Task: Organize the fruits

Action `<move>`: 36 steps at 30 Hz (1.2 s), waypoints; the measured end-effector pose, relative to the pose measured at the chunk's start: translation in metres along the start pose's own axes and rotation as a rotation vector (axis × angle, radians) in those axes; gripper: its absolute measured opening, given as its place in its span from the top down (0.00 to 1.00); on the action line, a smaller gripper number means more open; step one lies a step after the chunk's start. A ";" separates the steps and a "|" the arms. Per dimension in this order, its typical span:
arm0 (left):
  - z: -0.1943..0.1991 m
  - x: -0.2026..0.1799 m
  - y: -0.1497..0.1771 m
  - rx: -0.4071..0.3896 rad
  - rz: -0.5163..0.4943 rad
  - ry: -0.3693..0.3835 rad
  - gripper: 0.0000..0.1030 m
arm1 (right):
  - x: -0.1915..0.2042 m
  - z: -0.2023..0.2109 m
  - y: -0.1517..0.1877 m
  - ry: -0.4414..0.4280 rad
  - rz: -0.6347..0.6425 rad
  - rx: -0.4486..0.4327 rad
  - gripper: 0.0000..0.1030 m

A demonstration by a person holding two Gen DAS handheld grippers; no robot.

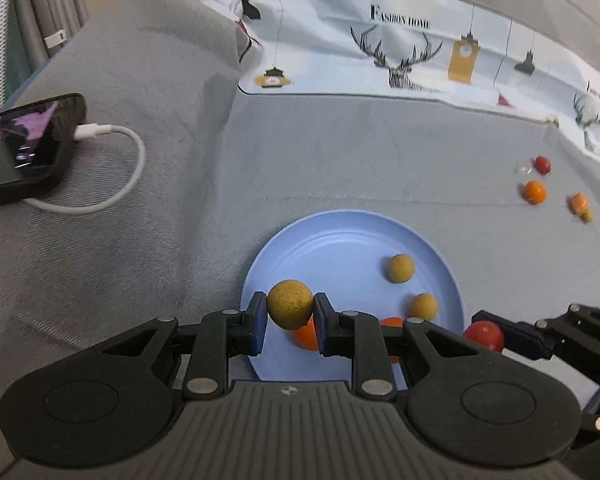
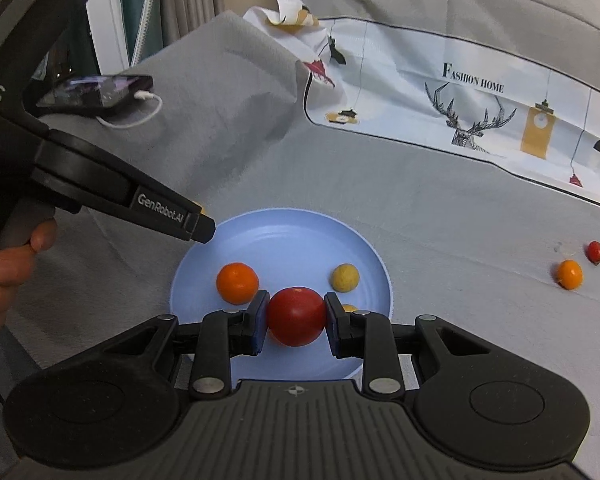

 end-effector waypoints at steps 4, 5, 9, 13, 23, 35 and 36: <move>-0.001 -0.005 -0.003 -0.029 -0.046 -0.005 0.09 | 0.004 -0.009 -0.004 -0.019 0.040 0.007 0.66; 0.004 -0.006 -0.006 -0.057 -0.052 -0.019 0.03 | 0.005 -0.009 -0.006 -0.016 0.056 0.002 0.55; 0.032 -0.010 -0.007 -0.115 -0.091 -0.008 0.01 | 0.003 0.012 -0.012 0.023 0.068 -0.036 0.20; 0.060 -0.006 0.018 -0.076 -0.053 -0.048 0.00 | -0.003 0.045 -0.001 0.043 0.004 -0.011 0.07; 0.117 0.002 0.090 0.022 0.092 -0.111 0.00 | 0.016 0.123 0.033 0.095 -0.066 -0.052 0.01; 0.177 -0.026 0.099 -0.103 0.013 -0.113 0.00 | 0.026 0.185 0.040 0.123 -0.028 -0.190 0.01; 0.179 -0.028 0.100 -0.110 0.009 -0.114 0.00 | 0.026 0.188 0.041 0.126 -0.027 -0.197 0.01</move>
Point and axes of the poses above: each gripper's, at about its wrist camera, not at the fingertips, and z roughly against the way its jaws point, x to its left, y to its underside, the point moved 3 cm from there along -z, roughly the way its jaws point, and after that the axes turned 5 degrees about -x, right-handed, at the moved point
